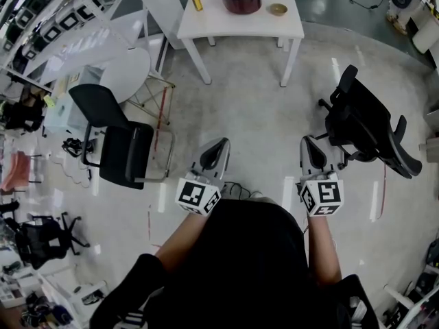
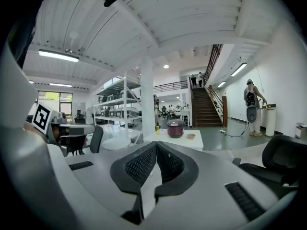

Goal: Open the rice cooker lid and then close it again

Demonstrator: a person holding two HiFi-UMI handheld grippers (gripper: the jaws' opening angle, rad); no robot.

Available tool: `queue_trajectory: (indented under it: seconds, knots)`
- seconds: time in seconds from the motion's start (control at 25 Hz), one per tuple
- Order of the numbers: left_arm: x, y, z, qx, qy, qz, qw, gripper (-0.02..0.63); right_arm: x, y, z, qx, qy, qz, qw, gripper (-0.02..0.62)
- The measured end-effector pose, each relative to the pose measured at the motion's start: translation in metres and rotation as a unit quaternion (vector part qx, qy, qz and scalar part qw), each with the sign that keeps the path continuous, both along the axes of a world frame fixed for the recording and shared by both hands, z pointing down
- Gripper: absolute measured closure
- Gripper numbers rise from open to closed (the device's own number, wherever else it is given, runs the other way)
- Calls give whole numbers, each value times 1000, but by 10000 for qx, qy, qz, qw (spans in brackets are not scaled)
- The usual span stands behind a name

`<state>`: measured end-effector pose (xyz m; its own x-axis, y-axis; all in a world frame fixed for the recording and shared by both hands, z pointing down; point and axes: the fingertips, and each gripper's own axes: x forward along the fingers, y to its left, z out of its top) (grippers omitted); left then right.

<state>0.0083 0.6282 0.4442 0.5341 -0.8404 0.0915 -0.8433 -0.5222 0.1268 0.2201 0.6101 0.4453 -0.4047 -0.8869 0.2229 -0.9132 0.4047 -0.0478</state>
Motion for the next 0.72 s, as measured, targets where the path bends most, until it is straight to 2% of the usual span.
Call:
queue_trajectory:
  seconds: [0.2,0.32,0.4,0.56,0.6,0.72]
  knots:
    - [-8,-2,1,-15,46,-124,9999,603,13,1,6,-5,-66,35,10000,592]
    - [-13,-4,4,-70,104,-283,9995,592,15,2,4,55,-104,-48,9999,551]
    - [-14,-4,5,-117,172,-369,9991,510,15,4,4,88,-17,-41,10000,544]
    - [-14,-2,9,-178,201,-421,9988,420,22,4,9,18,-21,64,10000,383]
    - [-13,-1,11,-209,183,-406,9988,384,26,4,11,-5,-73,108,9999,365]
    - [-11,1,16,-259,142,-373,9989,362,37,4,16,-56,-237,191,9995,345]
